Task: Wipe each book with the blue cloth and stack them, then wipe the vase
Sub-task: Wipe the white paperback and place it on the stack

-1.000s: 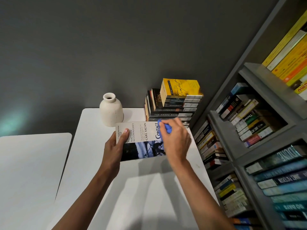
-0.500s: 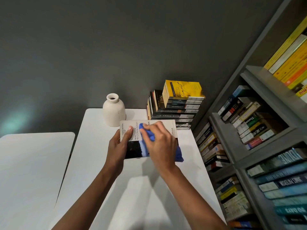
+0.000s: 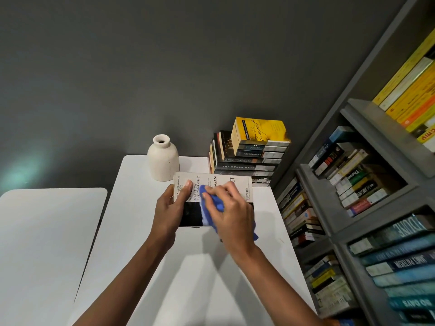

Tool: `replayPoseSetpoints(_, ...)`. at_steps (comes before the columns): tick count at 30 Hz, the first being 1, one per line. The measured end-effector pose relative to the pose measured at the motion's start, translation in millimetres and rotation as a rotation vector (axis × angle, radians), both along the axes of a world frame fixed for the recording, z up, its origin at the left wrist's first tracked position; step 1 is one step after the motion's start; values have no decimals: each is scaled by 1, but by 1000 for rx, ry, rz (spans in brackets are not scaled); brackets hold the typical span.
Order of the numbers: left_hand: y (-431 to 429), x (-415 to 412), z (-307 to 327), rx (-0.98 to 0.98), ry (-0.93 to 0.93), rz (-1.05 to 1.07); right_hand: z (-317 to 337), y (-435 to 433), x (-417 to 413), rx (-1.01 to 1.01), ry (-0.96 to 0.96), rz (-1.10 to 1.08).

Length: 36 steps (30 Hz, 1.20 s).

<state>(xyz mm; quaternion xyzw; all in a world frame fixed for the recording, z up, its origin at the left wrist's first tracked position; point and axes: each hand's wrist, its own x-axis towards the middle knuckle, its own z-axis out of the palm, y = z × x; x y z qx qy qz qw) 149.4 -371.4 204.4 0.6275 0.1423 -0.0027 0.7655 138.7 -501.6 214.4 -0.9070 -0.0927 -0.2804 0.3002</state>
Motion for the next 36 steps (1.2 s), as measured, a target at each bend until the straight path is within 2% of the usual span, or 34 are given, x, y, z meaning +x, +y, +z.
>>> replayPoseSetpoints(5, 6, 1, 0, 44, 20, -88, -3, -39, 12, 57, 24, -214)
replayPoseSetpoints(9, 3, 8, 5, 97, -26, -173, 8, -1, 16, 41, -5, -100)
replayPoseSetpoints(12, 4, 9, 8, 110, -41, -209, 16, 0, 16, 42, 47, -27)
replayPoseSetpoints(14, 12, 14, 12, 128, -23, -288, 23, -19, 21, 88, 217, -10)
replayPoseSetpoints(17, 24, 24, 23, 227, 11, -429, 33, -47, 31, 138, 620, 113)
replayPoseSetpoints(19, 26, 28, 30, 270, 63, -490, 31, -53, 34, 136, 712, 150)
replayPoseSetpoints(25, 23, 21, 37, 92, 190, -448, 26, -55, 35, 259, 748, 51)
replayPoseSetpoints(30, 19, 10, 28, -46, 252, -465, 15, -50, 31, 192, 768, -120)
replayPoseSetpoints(33, 17, 3, 20, -163, 190, -455, 12, -46, 27, 158, 728, -271)
replayPoseSetpoints(36, -3, -8, 2, -195, 88, -307, 10, -39, 23, 218, 680, -357)
